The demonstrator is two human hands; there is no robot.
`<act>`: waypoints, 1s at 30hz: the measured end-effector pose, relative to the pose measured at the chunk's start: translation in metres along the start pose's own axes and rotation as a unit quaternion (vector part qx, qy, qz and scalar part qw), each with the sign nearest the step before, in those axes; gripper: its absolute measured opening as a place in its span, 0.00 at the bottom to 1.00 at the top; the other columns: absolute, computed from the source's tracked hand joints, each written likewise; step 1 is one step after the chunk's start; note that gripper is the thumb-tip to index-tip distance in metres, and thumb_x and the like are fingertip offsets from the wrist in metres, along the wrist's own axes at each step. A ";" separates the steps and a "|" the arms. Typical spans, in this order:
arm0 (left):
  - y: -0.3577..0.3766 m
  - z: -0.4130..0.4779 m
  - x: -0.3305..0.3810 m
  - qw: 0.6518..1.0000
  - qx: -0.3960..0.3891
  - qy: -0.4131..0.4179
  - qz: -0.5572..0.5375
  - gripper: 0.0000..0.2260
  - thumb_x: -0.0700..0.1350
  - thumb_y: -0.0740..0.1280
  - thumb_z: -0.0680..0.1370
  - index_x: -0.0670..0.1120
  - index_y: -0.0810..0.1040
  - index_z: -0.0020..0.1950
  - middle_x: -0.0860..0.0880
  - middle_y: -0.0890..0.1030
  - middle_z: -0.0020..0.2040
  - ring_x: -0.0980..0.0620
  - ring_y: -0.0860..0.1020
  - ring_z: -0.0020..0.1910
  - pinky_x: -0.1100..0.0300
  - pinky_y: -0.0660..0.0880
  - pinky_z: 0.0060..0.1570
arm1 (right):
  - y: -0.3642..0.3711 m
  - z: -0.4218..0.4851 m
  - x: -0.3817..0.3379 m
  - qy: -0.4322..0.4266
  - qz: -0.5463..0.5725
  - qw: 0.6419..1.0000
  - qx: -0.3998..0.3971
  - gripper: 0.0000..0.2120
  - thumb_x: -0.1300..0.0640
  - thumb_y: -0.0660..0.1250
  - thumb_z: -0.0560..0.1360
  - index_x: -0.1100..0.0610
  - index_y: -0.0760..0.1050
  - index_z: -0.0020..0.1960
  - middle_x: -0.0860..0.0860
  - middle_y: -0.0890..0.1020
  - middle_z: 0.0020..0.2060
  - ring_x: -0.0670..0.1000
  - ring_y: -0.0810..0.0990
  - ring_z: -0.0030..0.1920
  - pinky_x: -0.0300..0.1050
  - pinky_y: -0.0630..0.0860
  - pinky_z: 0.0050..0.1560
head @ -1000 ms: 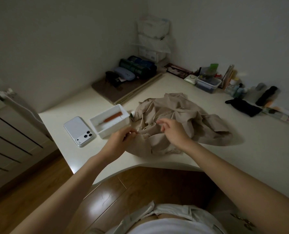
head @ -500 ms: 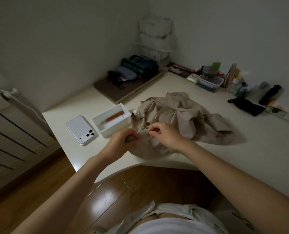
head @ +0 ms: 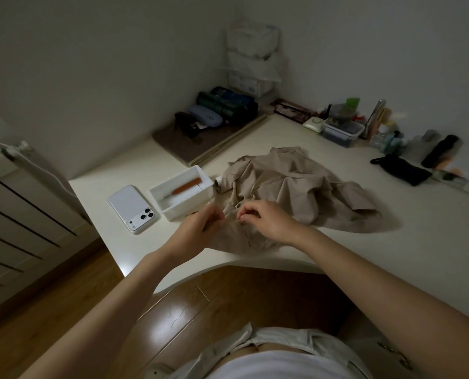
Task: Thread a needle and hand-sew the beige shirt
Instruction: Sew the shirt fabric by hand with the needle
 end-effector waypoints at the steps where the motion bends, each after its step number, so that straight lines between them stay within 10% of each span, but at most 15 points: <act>1: 0.001 0.000 0.000 1.000 -0.003 -0.002 0.003 0.12 0.40 0.62 0.80 0.56 0.68 0.42 0.57 0.72 0.34 0.61 0.68 0.31 0.66 0.65 0.32 | 0.000 0.000 0.000 -0.001 0.004 1.000 0.000 0.08 0.59 0.62 0.79 0.58 0.78 0.55 0.51 0.81 0.50 0.47 0.78 0.51 0.37 0.72 0.53; 12: 0.003 0.003 -0.001 0.999 -0.003 -0.041 -0.015 0.09 0.43 0.60 0.81 0.54 0.68 0.43 0.53 0.71 0.30 0.59 0.66 0.27 0.64 0.62 0.29 | 0.003 0.001 -0.002 -0.007 0.092 0.996 -0.004 0.05 0.59 0.62 0.79 0.54 0.78 0.50 0.39 0.76 0.41 0.38 0.74 0.44 0.27 0.69 0.45; 30: 0.006 0.002 0.005 0.976 0.024 -0.091 -0.197 0.06 0.45 0.61 0.81 0.51 0.77 0.49 0.45 0.78 0.40 0.52 0.73 0.35 0.58 0.69 0.32 | 0.006 -0.003 -0.007 0.050 0.239 0.970 -0.015 0.09 0.59 0.57 0.81 0.56 0.76 0.53 0.49 0.75 0.34 0.40 0.71 0.31 0.30 0.69 0.32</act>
Point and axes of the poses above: each hand's wrist, its own z-axis towards the middle knuckle, its own y-axis out of the palm, x = y × z, the point moved 2 cm from there along z, towards the middle knuckle
